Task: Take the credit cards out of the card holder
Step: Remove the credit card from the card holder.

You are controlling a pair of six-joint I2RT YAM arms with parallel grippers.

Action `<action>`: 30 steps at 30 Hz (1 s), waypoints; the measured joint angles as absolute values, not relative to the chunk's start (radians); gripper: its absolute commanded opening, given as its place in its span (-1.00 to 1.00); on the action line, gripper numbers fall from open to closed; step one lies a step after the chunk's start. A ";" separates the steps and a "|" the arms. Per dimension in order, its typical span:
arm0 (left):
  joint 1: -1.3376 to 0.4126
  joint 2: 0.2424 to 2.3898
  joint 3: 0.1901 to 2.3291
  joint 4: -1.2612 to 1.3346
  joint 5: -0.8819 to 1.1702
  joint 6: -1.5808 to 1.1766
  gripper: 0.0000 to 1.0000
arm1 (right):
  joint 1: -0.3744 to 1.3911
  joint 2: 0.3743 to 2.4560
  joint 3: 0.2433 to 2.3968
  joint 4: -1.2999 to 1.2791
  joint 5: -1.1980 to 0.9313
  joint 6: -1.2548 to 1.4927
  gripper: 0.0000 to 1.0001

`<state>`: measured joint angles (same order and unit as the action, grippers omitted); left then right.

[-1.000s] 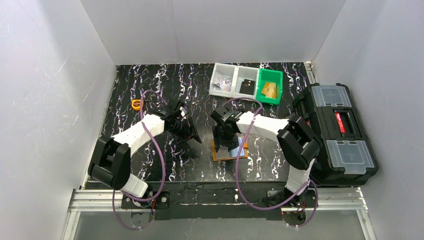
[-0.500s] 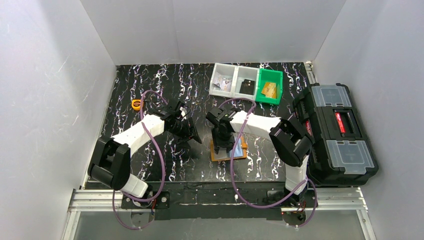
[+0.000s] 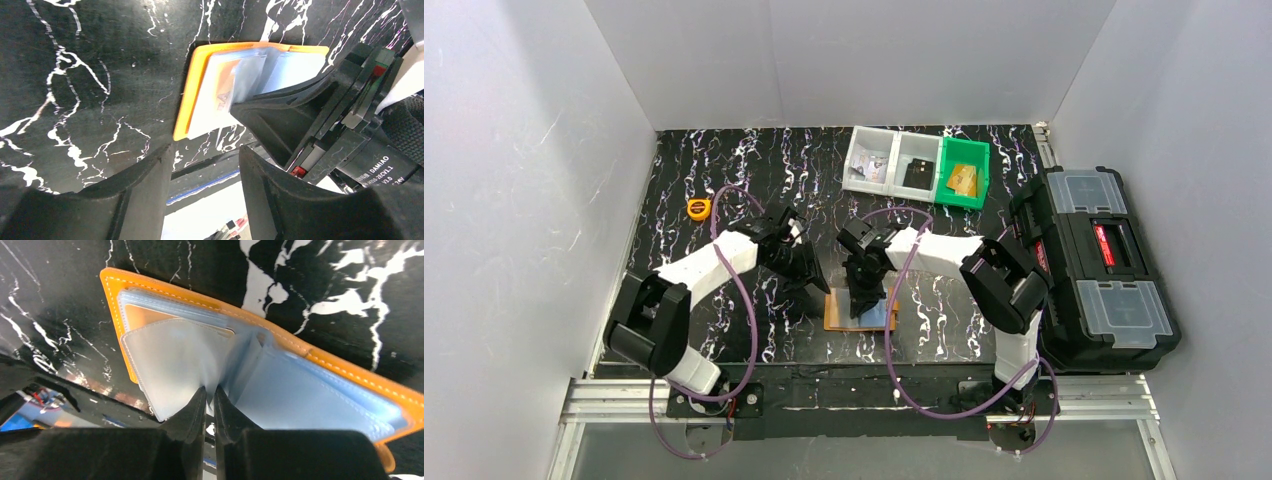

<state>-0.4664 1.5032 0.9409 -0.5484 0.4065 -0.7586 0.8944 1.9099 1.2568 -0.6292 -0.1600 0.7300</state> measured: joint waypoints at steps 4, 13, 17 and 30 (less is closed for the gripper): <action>-0.503 1.529 0.941 -0.528 0.418 -0.762 -0.08 | 0.884 1.898 1.209 -0.558 -0.238 0.749 -0.78; -0.573 1.634 0.949 -0.480 0.428 -0.773 -0.30 | 0.849 1.880 1.138 -0.465 -0.336 0.776 -0.81; -0.588 1.669 0.951 -0.458 0.431 -0.777 -0.40 | 0.842 1.873 1.121 -0.444 -0.350 0.782 -0.81; -0.624 1.719 0.974 -0.420 0.429 -0.786 -1.00 | 0.841 1.868 1.122 -0.446 -0.350 0.776 -0.53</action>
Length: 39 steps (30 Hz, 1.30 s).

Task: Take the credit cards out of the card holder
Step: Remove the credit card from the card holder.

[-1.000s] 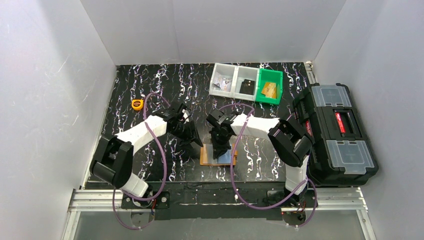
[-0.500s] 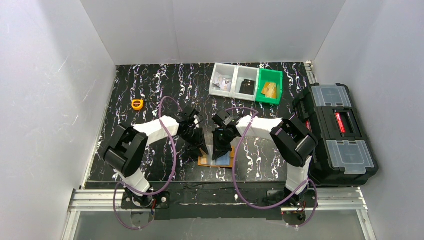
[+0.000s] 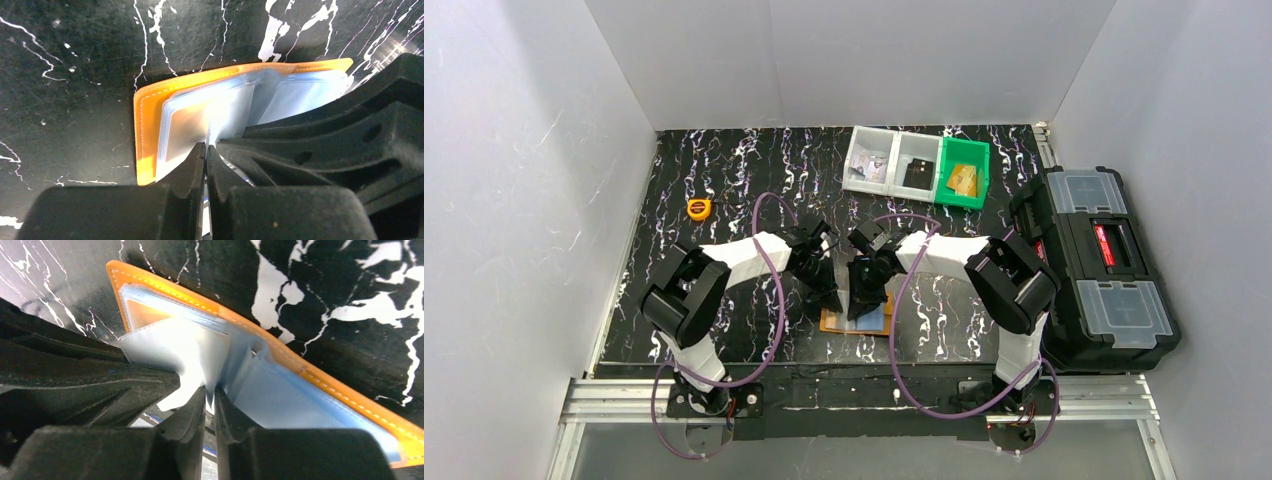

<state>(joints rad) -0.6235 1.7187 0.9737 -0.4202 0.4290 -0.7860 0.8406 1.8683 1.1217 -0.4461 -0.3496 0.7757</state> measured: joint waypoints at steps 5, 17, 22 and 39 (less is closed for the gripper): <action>-0.624 1.706 0.973 -0.431 0.398 -0.803 -1.00 | 0.856 1.867 1.175 -0.514 -0.291 0.733 -0.21; -0.629 1.623 0.977 -0.488 0.351 -0.811 -0.81 | 0.845 1.701 1.225 -0.642 -0.192 0.699 -0.03; -0.649 1.641 1.031 -0.507 0.351 -0.812 -0.44 | 0.820 1.621 1.198 -0.656 -0.162 0.699 -0.03; -0.728 1.872 1.235 -0.476 0.386 -0.831 -0.08 | 0.739 1.369 0.984 -0.706 -0.071 0.712 -0.02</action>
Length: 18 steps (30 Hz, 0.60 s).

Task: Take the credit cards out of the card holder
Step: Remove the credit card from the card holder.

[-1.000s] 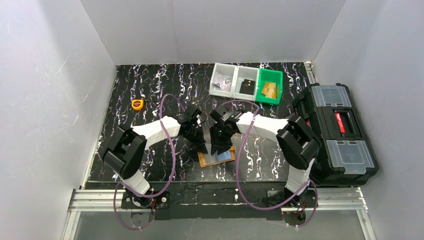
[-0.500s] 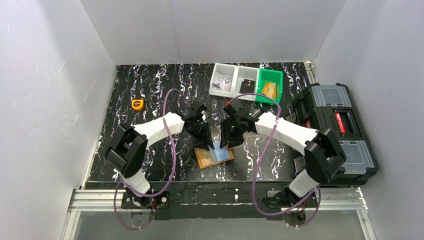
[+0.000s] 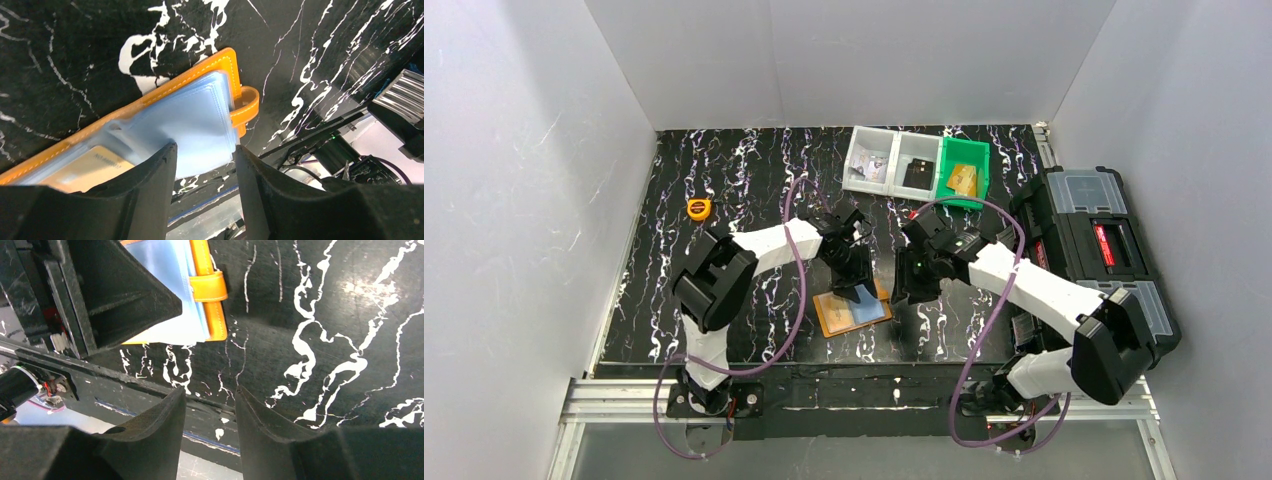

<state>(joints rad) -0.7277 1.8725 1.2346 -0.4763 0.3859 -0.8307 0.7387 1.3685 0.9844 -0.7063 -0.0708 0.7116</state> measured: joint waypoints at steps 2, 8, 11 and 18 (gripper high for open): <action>-0.732 1.895 1.243 -0.468 0.393 -0.834 -0.08 | 0.733 1.341 0.964 -0.709 -0.062 0.716 -0.02; -0.737 1.905 1.251 -0.458 0.406 -0.837 -0.04 | 0.728 1.332 0.949 -0.707 -0.062 0.723 -0.02; -0.737 1.892 1.257 -0.477 0.394 -0.828 0.01 | 0.728 1.335 0.949 -0.702 -0.076 0.722 -0.03; -0.722 1.759 1.254 -0.555 0.326 -0.795 0.02 | 0.728 1.393 0.971 -0.669 -0.147 0.722 -0.03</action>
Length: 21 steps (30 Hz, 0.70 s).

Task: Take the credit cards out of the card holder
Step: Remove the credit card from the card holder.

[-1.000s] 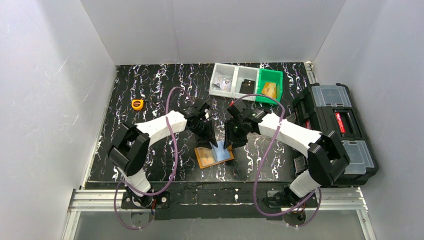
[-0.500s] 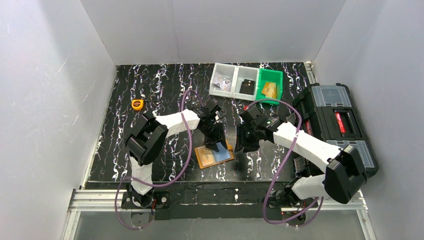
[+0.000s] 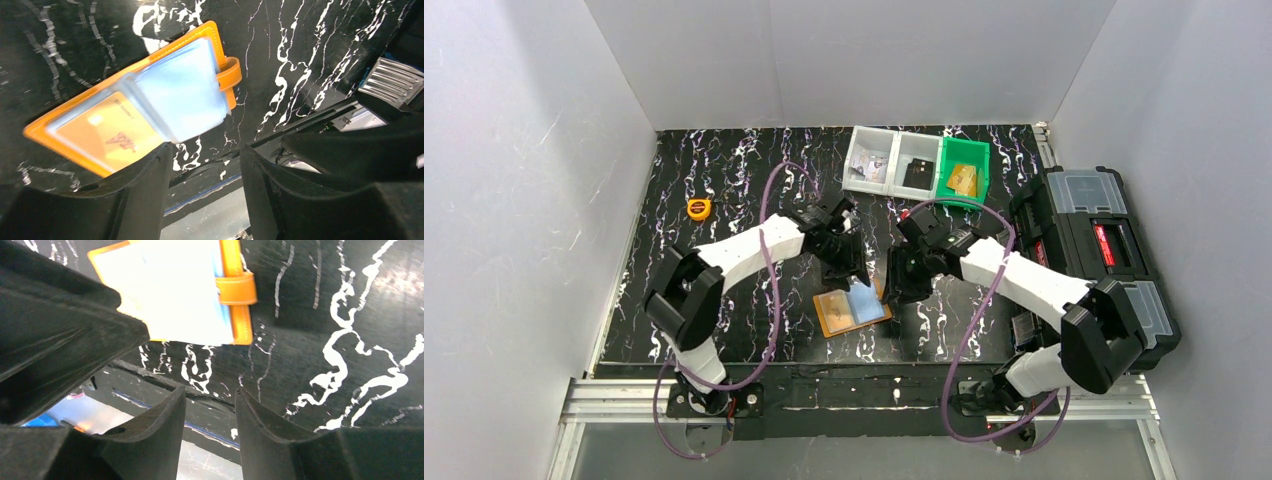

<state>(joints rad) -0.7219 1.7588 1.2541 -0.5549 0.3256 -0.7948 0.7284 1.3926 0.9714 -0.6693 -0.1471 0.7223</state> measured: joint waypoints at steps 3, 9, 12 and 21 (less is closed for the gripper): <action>-0.693 1.679 1.224 -0.572 0.302 -0.783 -0.01 | 0.728 1.423 0.993 -0.641 -0.192 0.722 -0.03; -0.612 1.542 1.095 -0.617 0.260 -0.760 -0.31 | 0.744 1.515 1.061 -0.586 -0.275 0.723 -0.03; -0.591 1.515 1.040 -0.632 0.253 -0.757 -0.49 | 0.764 1.568 1.095 -0.559 -0.312 0.726 -0.05; -0.585 1.545 0.986 -0.601 0.258 -0.756 -0.83 | 0.795 1.716 1.151 -0.494 -0.394 0.733 -0.14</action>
